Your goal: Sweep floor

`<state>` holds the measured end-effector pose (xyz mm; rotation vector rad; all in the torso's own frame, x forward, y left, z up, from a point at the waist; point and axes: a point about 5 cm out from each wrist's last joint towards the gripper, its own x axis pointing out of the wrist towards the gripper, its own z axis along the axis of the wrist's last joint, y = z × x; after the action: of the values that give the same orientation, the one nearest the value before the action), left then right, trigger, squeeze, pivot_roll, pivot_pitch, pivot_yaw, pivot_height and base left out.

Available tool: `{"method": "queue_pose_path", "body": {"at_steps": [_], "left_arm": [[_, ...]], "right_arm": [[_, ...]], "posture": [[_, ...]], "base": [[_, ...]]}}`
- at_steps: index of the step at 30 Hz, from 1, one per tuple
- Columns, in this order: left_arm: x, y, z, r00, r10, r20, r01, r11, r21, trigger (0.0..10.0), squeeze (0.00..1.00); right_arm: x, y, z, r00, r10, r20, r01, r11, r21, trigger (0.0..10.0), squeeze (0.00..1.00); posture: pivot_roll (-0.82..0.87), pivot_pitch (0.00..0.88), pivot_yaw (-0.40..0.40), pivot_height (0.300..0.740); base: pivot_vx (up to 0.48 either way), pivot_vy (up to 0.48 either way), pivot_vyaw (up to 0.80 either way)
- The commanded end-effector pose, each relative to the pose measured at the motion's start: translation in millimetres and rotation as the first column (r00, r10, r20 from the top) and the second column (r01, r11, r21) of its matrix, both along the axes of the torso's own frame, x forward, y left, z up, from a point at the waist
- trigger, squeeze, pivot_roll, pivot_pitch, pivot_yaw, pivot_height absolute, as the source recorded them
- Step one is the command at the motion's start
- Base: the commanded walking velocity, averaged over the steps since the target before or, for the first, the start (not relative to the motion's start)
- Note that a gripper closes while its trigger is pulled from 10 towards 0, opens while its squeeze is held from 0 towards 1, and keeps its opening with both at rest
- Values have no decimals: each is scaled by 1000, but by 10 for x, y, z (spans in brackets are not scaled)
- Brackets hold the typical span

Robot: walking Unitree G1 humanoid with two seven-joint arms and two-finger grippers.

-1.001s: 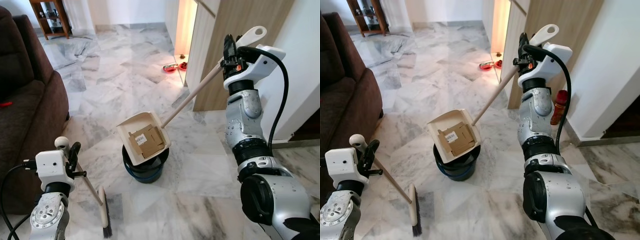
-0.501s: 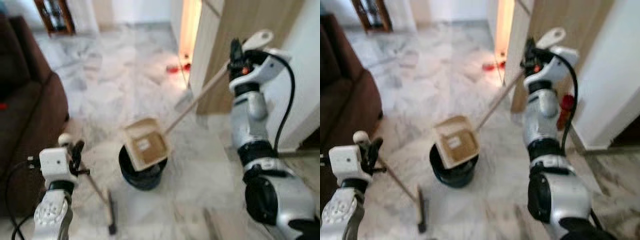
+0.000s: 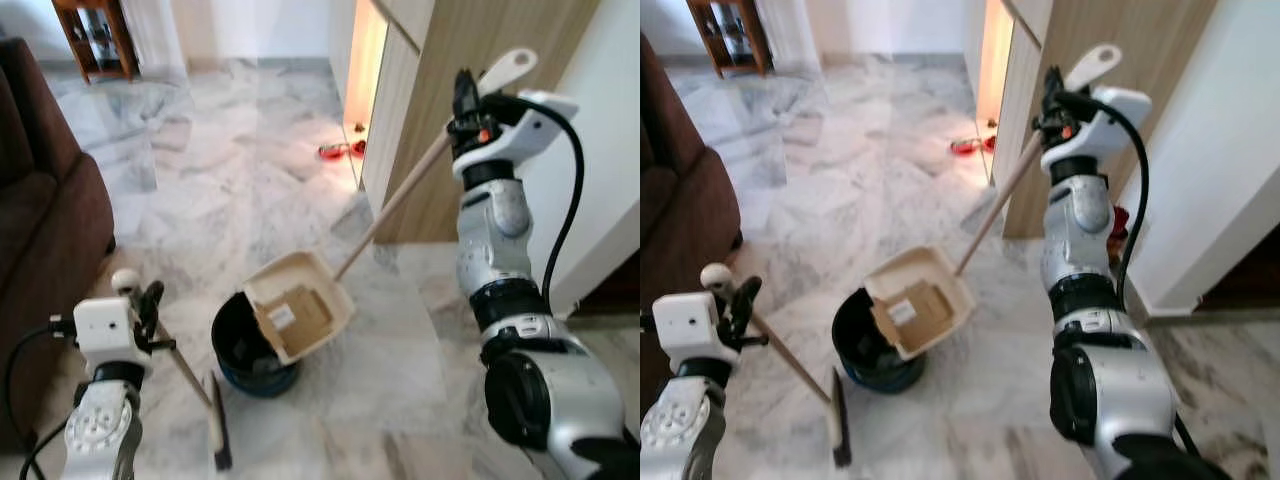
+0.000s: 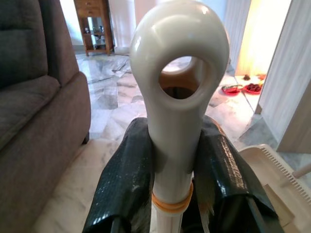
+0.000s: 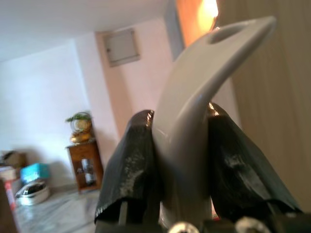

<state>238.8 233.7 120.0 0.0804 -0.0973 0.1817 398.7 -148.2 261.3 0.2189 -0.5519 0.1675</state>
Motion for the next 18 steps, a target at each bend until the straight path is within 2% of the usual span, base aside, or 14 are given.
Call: {"method": "queue_pose_path", "body": {"at_steps": [1, 18], "left_arm": [[8, 1, 83, 999, 2, 39, -3, 1000, 28, 10000, 0], [8, 1, 83, 999, 2, 39, -3, 1000, 28, 10000, 0]], "right_arm": [[-24, -71, 232, 996, -22, 88, 17, 998, 52, 10000, 0], [-24, -71, 232, 996, -22, 88, 17, 998, 52, 10000, 0]], "posture": [[209, 61, -18, 740], [209, 61, -18, 740]], "base": [[274, 0, 0], [274, 0, 0]]}}
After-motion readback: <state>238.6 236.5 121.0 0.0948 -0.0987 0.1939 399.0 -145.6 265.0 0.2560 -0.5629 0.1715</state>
